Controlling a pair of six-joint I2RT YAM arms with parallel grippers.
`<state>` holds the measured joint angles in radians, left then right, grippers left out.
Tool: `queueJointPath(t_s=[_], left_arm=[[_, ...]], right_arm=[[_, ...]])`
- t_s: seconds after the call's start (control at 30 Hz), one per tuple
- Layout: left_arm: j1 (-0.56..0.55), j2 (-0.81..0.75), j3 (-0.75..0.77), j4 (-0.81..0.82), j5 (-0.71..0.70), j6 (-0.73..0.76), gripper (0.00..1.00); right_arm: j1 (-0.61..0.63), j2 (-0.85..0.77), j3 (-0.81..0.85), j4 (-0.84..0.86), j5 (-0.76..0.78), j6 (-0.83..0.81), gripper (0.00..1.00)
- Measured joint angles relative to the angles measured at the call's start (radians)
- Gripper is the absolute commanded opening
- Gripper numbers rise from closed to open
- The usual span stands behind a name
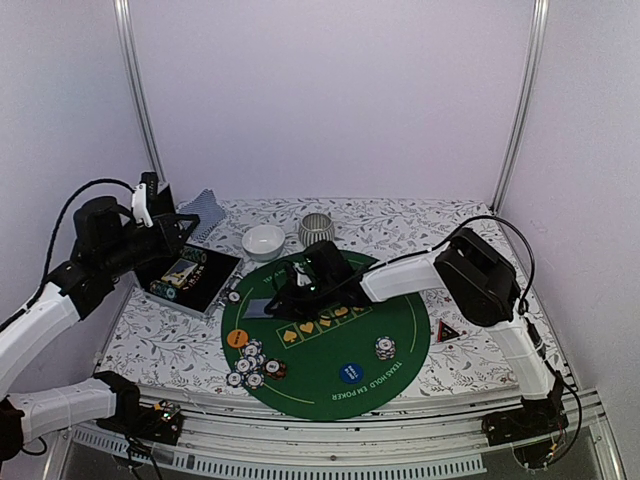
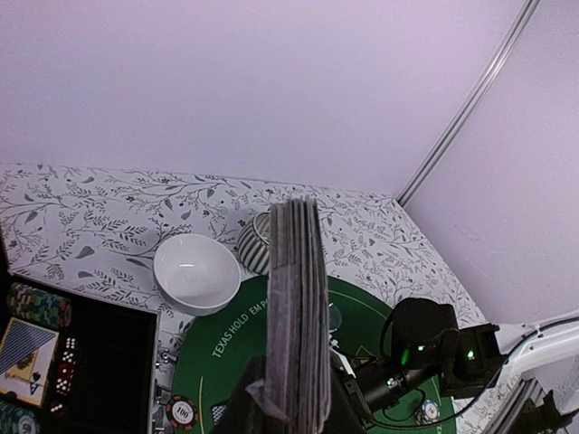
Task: Distribute texas hold em gaming equipment
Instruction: Distribute the poker card in the big blind area, then pass from the left arm to the right
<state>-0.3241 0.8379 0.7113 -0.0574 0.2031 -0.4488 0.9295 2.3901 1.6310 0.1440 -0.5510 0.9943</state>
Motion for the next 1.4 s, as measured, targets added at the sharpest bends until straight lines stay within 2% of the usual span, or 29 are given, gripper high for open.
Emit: queueJointPath(t_s=[0.07,0.17,0.27,0.3,0.33,0.37,0.57,0.77,0.9,1.0,1.07,1.13,1.27,1.4], left_arm=[[0.0,0.0,-0.002,0.001,0.005,0.0,0.0],[0.0,0.002,-0.004,0.005,0.018,0.0,0.0],[0.002,0.018,-0.004,0.015,0.036,-0.001,0.0],[0.003,0.023,-0.004,0.015,0.043,-0.001,0.0],[0.004,0.028,-0.004,0.015,0.051,0.0,0.0],[0.005,0.032,-0.005,0.016,0.059,-0.001,0.0],[0.006,0.048,-0.013,0.051,0.142,-0.008,0.0],[-0.022,0.109,-0.023,0.121,0.341,-0.027,0.0],[-0.14,0.132,-0.023,0.122,0.424,-0.016,0.0],[-0.265,0.118,-0.024,0.13,0.473,-0.024,0.0],[-0.312,0.094,-0.032,0.153,0.492,-0.046,0.0],[-0.346,0.054,-0.051,0.186,0.507,-0.072,0.0],[-0.379,0.003,-0.074,0.217,0.516,-0.101,0.0],[-0.394,0.0,-0.091,0.213,0.515,-0.108,0.0]], right_arm=[[0.002,0.0,0.0,0.005,0.014,0.007,0.36],[0.003,-0.013,-0.021,0.003,0.036,0.007,0.51],[0.005,-0.082,-0.092,-0.028,0.085,-0.014,0.63],[0.005,-0.109,-0.113,-0.038,0.101,-0.023,0.75],[0.005,-0.147,-0.143,-0.049,0.124,-0.035,0.95],[0.005,-0.186,-0.169,-0.064,0.144,-0.044,1.0],[0.013,-0.423,-0.206,-0.188,0.267,-0.243,0.99],[0.026,-0.694,-0.251,-0.222,0.304,-0.543,0.99],[0.029,-0.83,-0.323,-0.143,0.237,-0.643,0.99],[0.047,-0.855,-0.361,-0.07,0.182,-0.66,1.0],[0.069,-0.838,-0.363,-0.053,0.161,-0.663,0.97],[0.101,-0.811,-0.361,-0.044,0.133,-0.674,0.88],[0.132,-0.761,-0.34,-0.055,0.068,-0.693,0.53],[0.138,-0.75,-0.326,-0.055,-0.005,-0.695,0.27]])
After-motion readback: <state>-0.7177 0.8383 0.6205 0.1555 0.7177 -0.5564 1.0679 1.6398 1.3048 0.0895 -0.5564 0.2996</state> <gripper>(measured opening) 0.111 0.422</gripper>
